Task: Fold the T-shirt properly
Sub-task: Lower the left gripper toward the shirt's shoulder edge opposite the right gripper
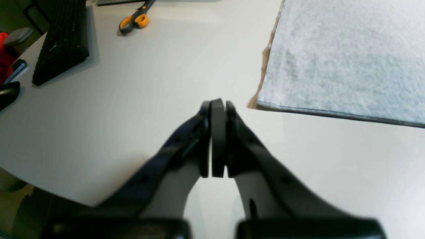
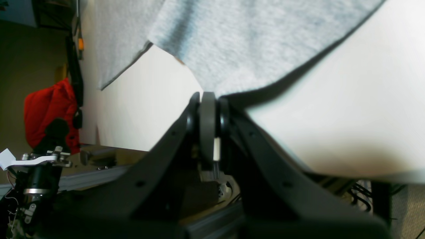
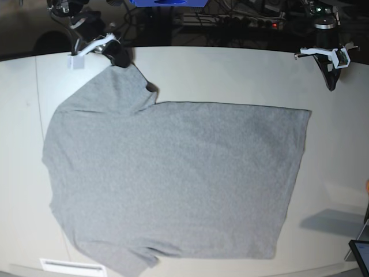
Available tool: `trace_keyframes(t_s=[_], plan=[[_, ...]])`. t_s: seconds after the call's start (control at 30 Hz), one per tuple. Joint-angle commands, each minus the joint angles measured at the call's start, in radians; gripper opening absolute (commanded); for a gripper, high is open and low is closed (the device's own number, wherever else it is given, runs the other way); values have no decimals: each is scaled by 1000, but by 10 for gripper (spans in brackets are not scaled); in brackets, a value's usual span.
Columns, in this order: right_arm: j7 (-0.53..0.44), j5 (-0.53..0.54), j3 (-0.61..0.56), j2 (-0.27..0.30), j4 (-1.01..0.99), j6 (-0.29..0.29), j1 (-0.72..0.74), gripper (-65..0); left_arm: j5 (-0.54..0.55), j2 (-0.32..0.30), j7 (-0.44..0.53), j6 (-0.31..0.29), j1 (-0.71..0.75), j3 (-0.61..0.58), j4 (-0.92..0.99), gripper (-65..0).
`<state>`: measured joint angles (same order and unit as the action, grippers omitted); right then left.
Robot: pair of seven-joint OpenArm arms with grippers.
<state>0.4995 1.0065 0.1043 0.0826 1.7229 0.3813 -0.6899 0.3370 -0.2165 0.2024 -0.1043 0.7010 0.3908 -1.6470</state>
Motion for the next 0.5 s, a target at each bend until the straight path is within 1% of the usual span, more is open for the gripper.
trace_keyframes(t_s=[0.0,0.03,0.1,0.17,0.23,0.27,0.3,0.37,0.4,0.47], plan=[[-11,13,-1,4,12,15,-7,-646,3,-11,21,10,9,7,-14,-647],[-11,13,-1,6,12,15,-7,-646,3,-11,-1,8,-1,7,-20,-647],[-11,13,-1,7,12,15,-7,-646,4,-11,-77,8,-31,7,-29,-640],[-11,13,-1,9,12,15,-7,-646,4,-11,-165,8,-63,9,-31,-601],[-11,13,-1,9,12,15,-7,-646,4,-10,-234,7,-99,9,-31,-549],[-11,13,-1,9,12,15,-7,-646,4,-10,-258,1,-109,9,-31,-527],[-11,13,-1,9,12,15,-7,-646,12,-8,-284,-18,-123,9,-31,-509],[-11,13,-1,9,12,15,-9,-647,81,-10,-326,-62,-145,9,-31,-495],[-11,13,-1,9,12,15,-9,-647,141,-11,-355,-94,-149,10,-31,-490],[-11,13,-1,9,12,15,-12,-647,276,-22,-429,-151,-157,50,-34,-490]])
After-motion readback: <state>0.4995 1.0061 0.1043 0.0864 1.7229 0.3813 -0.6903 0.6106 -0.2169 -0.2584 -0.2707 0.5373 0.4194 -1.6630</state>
